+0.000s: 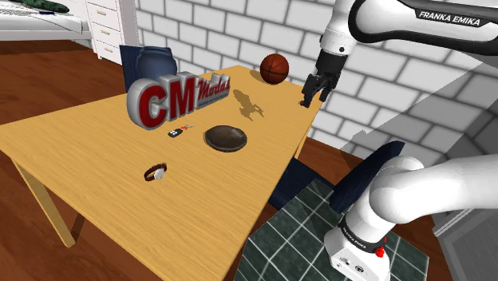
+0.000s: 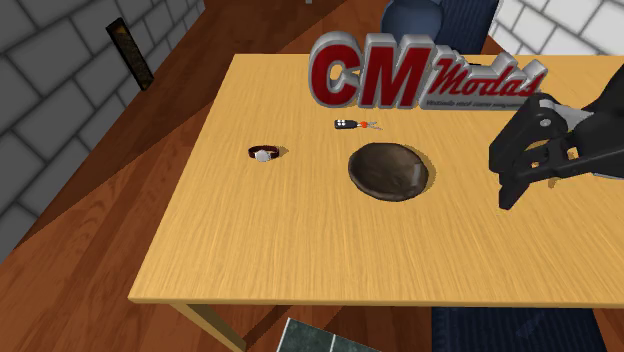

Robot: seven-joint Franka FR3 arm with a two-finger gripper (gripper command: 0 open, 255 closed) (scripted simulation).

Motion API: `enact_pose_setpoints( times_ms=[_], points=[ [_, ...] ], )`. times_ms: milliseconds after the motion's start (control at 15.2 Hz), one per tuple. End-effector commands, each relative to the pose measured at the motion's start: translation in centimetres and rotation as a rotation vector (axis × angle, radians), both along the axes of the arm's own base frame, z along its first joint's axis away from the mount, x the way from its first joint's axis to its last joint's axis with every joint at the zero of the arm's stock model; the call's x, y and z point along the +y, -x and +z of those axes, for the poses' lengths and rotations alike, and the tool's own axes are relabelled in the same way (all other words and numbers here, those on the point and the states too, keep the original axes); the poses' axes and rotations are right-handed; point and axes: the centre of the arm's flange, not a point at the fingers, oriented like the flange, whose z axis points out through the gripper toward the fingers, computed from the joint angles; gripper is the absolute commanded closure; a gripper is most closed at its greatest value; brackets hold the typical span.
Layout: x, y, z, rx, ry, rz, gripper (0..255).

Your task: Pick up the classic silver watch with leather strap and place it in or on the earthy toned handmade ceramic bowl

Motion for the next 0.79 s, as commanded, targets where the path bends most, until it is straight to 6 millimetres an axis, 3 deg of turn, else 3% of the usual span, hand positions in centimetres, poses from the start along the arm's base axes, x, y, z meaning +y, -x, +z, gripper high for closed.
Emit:
enact_pose_setpoints(
  times_ms=[0, 726],
  points=[
    [0.0, 0.0, 0.0, 0.0, 0.0, 0.0, 0],
    [12.1, -4.9, -6.0, -0.005, -0.013, -0.137, 0]
  ],
)
